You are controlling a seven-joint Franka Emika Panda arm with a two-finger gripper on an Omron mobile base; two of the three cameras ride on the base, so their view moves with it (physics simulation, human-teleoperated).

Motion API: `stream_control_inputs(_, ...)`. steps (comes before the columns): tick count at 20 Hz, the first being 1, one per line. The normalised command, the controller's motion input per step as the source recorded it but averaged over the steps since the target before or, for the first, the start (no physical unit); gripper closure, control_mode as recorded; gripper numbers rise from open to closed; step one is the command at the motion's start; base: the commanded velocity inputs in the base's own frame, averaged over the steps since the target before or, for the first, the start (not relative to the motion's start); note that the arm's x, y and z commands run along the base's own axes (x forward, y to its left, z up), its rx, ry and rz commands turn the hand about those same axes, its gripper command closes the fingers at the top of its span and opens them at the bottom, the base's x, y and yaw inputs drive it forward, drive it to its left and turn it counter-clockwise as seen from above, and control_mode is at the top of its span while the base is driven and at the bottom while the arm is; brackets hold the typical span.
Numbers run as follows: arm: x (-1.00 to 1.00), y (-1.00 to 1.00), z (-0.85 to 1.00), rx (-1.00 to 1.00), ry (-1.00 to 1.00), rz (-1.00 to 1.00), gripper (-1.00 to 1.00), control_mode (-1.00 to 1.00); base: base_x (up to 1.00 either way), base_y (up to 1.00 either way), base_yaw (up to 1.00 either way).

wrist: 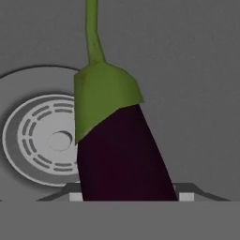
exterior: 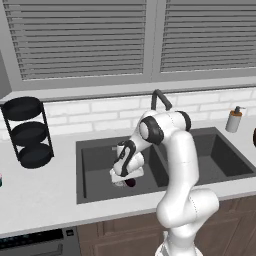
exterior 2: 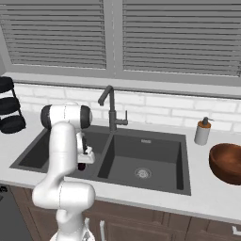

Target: Pick the eggplant from the sink and place it in the bowl. Then pick the bowl and place it in the microwave. Then close the microwave door and press the start button.

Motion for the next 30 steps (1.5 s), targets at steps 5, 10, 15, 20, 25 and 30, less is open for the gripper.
stream_control_inputs(5,-0.39,0.0,0.48,0.0,-0.17,0.0,1.0,-1.0,0.0,0.0,0.0)
stream_control_inputs(10,-0.54,0.11,1.0,-0.01,-0.21,0.0,1.0,-1.0,0.0,0.0,0.0)
stream_control_inputs(15,-0.59,0.06,1.0,0.0,-0.21,0.01,1.0,-1.0,0.0,0.0,0.0)
stream_control_inputs(20,-0.28,0.04,1.0,0.0,-0.27,0.0,1.0,-1.0,0.0,0.0,0.0)
stream_control_inputs(25,-0.11,0.1,1.0,0.01,-0.14,0.0,1.0,-1.0,0.0,0.0,0.0)
stream_control_inputs(30,-0.17,0.14,1.0,0.02,-0.05,0.0,1.0,-1.0,0.0,0.0,0.0)
